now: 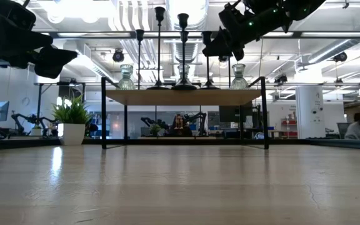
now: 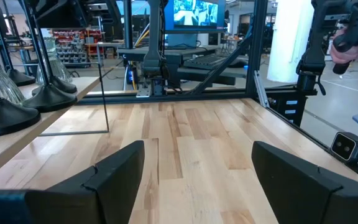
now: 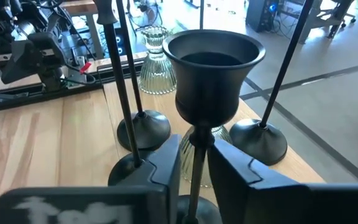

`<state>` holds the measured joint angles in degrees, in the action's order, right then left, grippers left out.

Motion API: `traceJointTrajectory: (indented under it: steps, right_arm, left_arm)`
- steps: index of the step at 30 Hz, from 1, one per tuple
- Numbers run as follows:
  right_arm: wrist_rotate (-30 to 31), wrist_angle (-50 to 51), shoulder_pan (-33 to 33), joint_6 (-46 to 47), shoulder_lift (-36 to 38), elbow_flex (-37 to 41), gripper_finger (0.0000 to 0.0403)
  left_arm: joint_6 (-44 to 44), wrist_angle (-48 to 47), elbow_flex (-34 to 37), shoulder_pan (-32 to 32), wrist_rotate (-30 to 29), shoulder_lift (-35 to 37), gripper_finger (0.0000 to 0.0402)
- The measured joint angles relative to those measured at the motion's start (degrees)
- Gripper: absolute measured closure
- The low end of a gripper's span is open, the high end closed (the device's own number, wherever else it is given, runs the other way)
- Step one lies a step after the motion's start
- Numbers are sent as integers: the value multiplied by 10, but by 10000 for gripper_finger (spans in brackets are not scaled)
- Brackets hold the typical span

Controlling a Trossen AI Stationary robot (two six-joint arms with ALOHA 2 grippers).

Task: Pick & Place candle stick holders
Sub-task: Put the black candle holder on the shelf, then return to home position

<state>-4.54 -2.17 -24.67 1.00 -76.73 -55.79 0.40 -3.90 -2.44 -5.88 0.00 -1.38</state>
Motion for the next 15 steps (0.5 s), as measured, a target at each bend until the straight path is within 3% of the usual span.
traceJointTrajectory:
  steps: [10,15]
  right_arm:
    - [3,4,0,-1,1,0,232]
    - [4,22,0,-12,9,0,203]
  left_arm:
    - [0,0,0,0,0,0,101]
    - [0,0,0,0,0,0,101]
